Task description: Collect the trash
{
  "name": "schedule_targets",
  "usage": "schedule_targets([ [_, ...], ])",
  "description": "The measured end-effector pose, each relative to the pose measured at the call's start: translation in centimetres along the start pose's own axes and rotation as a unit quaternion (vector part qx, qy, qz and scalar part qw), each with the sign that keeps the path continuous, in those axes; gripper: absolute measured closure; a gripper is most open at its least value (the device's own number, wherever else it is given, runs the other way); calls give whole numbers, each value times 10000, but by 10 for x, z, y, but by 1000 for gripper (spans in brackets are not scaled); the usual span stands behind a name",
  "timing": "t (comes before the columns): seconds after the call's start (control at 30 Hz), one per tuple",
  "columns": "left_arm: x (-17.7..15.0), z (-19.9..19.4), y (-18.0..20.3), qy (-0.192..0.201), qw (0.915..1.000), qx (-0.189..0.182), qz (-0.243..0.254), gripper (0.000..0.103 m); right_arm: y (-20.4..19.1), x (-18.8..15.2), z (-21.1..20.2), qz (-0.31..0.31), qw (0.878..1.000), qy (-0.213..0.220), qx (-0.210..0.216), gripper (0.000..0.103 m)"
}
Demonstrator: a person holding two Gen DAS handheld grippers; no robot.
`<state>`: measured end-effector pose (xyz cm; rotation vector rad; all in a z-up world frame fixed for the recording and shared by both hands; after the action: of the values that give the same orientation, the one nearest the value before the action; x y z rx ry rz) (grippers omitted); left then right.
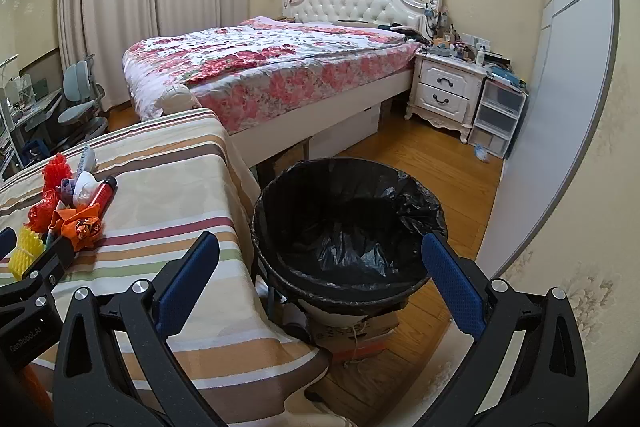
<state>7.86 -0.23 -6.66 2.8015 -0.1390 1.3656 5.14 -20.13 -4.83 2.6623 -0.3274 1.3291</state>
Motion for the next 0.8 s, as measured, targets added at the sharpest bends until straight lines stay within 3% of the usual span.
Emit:
schedule_targets([
  [0.8, -5, 2, 7, -43, 10000, 22, 17, 6, 3, -1, -1, 3, 10000, -19, -2, 4],
])
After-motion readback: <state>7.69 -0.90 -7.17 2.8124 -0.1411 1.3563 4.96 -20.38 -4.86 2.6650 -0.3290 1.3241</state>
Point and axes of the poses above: each gripper's, at about its wrist camera, not at the fingertips, and z roughly the way its jaws point, y to its right, x to its top, the point moved 10 cm from there along z, roughly the way its jaws point, and after that the axes turned 3 degrees about -x, right-handed, at the moved point
